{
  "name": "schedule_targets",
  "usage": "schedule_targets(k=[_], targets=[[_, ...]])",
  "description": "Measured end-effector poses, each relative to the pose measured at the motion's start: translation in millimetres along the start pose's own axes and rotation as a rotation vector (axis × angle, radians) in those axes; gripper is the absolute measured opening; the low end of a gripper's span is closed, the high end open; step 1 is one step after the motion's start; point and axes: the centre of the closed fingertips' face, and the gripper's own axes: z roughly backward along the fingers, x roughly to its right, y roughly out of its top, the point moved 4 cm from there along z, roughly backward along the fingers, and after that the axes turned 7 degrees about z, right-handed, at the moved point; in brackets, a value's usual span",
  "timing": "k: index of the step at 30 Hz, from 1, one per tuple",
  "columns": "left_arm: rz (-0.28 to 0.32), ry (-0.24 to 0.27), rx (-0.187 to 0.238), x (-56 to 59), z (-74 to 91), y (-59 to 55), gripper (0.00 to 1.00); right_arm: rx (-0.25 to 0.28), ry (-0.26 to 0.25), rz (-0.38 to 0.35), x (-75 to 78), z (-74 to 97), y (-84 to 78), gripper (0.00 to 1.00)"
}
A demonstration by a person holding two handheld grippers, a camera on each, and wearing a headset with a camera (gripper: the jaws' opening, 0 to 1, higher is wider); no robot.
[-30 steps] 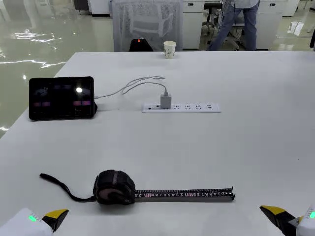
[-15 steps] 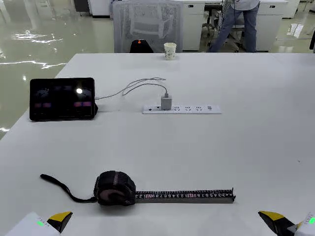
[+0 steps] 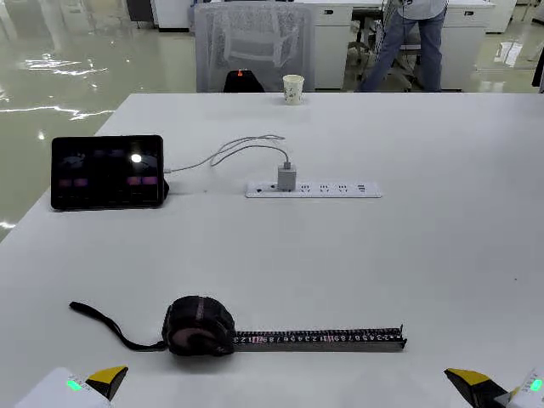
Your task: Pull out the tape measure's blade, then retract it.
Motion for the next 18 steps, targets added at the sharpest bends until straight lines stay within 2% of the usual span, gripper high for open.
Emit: schedule_targets(k=[18], targets=[[0.019, 0.020, 0.012, -0.9, -0.4, 1.6, 0.99, 0.019, 0.008, 0.003, 1.5, 1.5, 6.0, 0.99]])
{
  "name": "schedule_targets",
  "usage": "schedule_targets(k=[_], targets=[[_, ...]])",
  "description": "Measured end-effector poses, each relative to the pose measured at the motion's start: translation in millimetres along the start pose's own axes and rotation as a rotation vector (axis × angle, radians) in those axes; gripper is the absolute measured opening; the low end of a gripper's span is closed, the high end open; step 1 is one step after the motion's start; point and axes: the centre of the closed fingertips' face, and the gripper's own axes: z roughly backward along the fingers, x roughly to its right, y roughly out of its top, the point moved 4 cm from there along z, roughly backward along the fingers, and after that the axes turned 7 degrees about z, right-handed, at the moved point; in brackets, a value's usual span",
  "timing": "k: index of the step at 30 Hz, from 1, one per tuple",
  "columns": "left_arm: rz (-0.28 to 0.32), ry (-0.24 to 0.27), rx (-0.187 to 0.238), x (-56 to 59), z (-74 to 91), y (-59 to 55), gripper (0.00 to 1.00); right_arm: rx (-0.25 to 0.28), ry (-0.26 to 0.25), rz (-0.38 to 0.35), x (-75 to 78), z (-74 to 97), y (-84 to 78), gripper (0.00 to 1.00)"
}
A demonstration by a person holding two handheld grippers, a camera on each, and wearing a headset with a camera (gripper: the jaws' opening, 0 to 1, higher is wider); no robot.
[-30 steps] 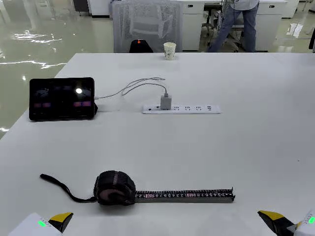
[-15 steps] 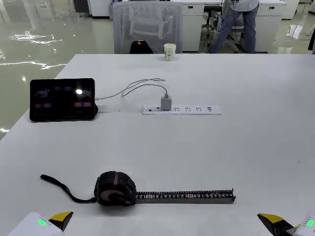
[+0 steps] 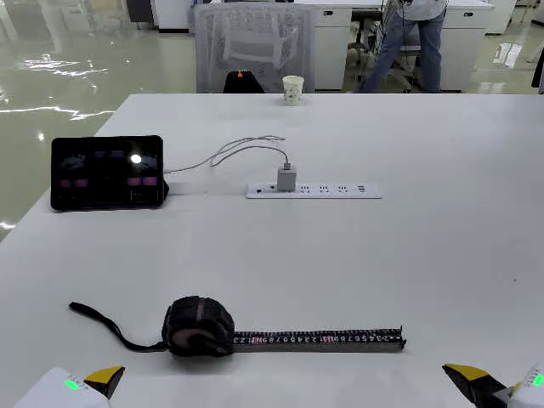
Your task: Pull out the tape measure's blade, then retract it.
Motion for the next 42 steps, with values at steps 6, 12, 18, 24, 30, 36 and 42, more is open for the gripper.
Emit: schedule_targets(k=[6, 12, 18, 24, 30, 36, 42], targets=[[0.002, 0.018, 0.003, -2.4, -0.6, 1.0, 0.99, 0.002, 0.017, 0.008, 0.0, -0.6, 0.1, 0.99], [0.012, 0.030, 0.003, -4.6, -3.6, 2.9, 0.99, -0.001, 0.071, 0.026, -0.3, -2.1, -2.7, 0.99], [0.014, 0.035, 0.002, -6.1, -9.1, 5.9, 0.99, -0.007, 0.115, 0.050, 5.0, -4.1, -3.5, 0.98], [0.025, 0.049, -0.004, -8.9, -15.6, 7.9, 0.99, -0.021, 0.150, 0.084, 14.2, -9.7, -4.7, 0.96], [0.036, 0.055, -0.005, -10.6, -22.4, 10.6, 0.99, -0.032, 0.174, 0.104, 24.4, -14.4, -5.1, 0.95], [0.043, 0.063, -0.005, -13.8, -29.5, 12.5, 0.99, -0.060, 0.213, 0.138, 30.1, -18.9, -11.8, 0.94], [0.050, 0.075, 0.002, -18.5, -39.2, 15.7, 0.99, -0.074, 0.246, 0.162, 36.8, -22.6, -16.1, 0.93]])
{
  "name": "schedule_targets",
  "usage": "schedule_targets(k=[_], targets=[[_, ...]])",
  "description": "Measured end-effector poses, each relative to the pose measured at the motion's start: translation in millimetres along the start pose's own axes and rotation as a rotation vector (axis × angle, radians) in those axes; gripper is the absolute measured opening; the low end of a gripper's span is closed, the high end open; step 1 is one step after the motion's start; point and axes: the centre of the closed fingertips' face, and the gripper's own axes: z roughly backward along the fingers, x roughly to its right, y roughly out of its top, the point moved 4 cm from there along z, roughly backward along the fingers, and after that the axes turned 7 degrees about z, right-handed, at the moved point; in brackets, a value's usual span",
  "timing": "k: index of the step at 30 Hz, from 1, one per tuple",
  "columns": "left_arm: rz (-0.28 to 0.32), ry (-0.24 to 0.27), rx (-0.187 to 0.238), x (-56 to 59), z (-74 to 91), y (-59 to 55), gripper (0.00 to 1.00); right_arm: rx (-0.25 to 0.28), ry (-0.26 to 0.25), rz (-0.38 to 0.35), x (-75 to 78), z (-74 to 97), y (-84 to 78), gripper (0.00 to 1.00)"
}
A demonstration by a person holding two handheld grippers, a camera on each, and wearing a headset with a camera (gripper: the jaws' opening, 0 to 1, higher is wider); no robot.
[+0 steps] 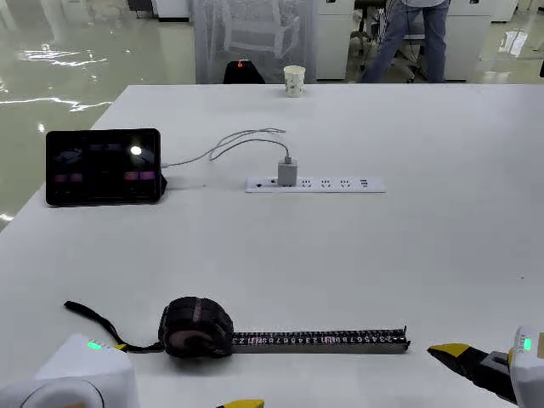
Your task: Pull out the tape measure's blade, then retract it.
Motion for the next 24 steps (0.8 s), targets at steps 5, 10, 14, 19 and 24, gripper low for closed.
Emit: schedule_targets(k=[5, 10, 14, 19, 24], targets=[[0.003, 0.014, 0.008, -3.4, -7.3, 3.1, 0.99, -0.015, 0.023, 0.025, 6.3, -2.6, -3.8, 0.90], [0.007, 0.024, 0.002, -6.9, -13.6, 2.7, 0.99, -0.025, 0.041, 0.050, 13.7, -5.4, -5.2, 0.87], [0.015, 0.030, 0.002, -9.1, -17.3, 2.8, 0.99, -0.029, 0.050, 0.070, 21.4, -7.3, -6.4, 0.84], [0.024, 0.042, 0.001, -11.3, -22.4, 2.7, 0.98, -0.038, 0.057, 0.106, 32.0, -10.6, -8.2, 0.80], [0.026, 0.057, 0.001, -14.2, -27.5, 2.4, 0.96, -0.045, 0.067, 0.135, 42.9, -15.0, -9.9, 0.75]])
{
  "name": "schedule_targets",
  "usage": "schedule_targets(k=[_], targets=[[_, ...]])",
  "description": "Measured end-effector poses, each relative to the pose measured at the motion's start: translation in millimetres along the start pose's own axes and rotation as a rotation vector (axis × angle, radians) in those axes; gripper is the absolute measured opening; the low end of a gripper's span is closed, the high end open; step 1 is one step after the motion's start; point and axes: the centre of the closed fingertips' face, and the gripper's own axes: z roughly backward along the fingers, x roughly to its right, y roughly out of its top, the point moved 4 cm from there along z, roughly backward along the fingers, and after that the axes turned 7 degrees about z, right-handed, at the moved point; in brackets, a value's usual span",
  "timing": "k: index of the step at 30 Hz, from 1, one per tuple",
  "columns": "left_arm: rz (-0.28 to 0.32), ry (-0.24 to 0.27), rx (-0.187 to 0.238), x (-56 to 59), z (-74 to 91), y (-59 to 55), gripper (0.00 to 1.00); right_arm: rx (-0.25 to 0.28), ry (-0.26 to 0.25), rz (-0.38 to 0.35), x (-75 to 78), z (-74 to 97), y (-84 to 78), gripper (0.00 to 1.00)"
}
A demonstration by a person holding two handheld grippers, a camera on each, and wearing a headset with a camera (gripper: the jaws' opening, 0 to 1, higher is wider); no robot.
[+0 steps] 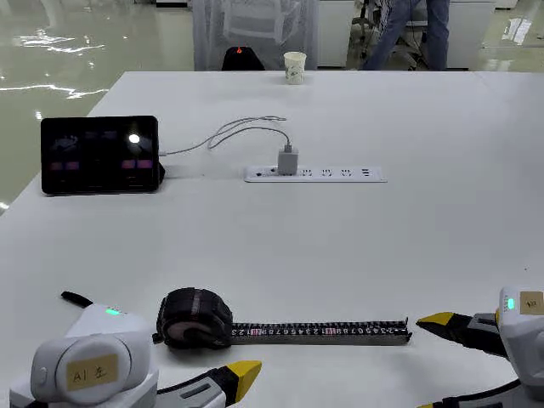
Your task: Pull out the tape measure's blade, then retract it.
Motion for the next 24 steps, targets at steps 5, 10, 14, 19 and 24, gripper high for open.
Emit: schedule_targets(k=[5, 10, 14, 19, 24], targets=[[0.009, 0.008, 0.000, -1.9, -4.5, -0.2, 0.95, -0.007, 0.017, 0.029, 9.6, -3.2, -2.1, 0.68], [0.017, 0.013, 0.001, -2.7, -8.5, 0.5, 0.93, -0.021, 0.023, 0.050, 18.8, -5.1, -4.1, 0.64], [0.025, 0.015, -0.001, -2.6, -12.3, 0.8, 0.91, -0.033, 0.031, 0.072, 25.7, -8.1, -6.3, 0.60], [0.039, 0.020, -0.001, -3.5, -16.7, 1.4, 0.85, -0.044, 0.035, 0.099, 34.0, -10.7, -8.5, 0.54], [0.054, 0.034, -0.001, -5.8, -21.1, 2.6, 0.79, -0.061, 0.046, 0.127, 40.7, -14.9, -12.9, 0.49]])
